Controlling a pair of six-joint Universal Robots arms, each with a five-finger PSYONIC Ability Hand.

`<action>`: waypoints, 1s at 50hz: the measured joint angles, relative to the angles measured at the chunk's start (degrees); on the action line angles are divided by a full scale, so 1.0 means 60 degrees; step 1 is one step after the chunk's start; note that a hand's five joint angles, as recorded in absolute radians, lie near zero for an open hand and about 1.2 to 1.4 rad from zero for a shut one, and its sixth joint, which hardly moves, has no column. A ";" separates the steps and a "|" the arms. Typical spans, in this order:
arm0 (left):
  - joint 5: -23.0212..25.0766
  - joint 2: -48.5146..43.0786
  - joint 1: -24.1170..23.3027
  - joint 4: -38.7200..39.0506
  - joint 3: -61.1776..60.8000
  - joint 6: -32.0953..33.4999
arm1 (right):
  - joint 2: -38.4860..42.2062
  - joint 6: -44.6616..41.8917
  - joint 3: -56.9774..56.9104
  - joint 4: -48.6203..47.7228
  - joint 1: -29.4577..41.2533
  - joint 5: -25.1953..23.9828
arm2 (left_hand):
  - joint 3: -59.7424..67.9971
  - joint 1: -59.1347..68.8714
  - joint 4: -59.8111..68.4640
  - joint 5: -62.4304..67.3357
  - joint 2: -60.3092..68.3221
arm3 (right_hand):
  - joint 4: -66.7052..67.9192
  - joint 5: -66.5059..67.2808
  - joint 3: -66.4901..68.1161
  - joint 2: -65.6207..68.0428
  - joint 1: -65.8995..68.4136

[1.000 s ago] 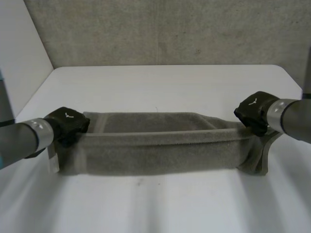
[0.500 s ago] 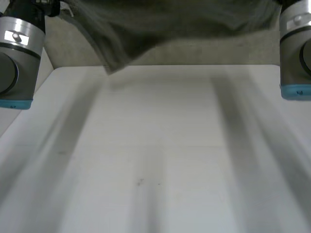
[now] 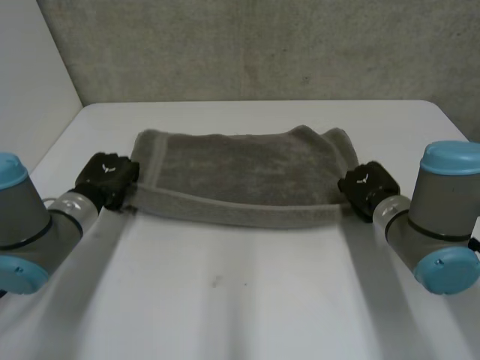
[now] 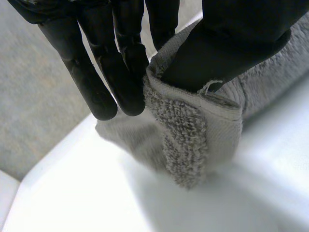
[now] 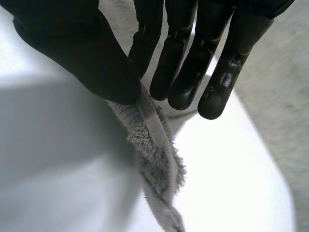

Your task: Fold the towel.

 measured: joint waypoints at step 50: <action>0.0002 0.0674 0.0326 0.0014 -0.1223 0.0474 | -0.1333 0.2786 0.2383 -0.0041 -0.2643 -0.2948 | 0.0000 -0.0001 0.0000 0.0000 0.0000 | -0.4827 -0.4823 -0.4636 -0.4705 -0.3680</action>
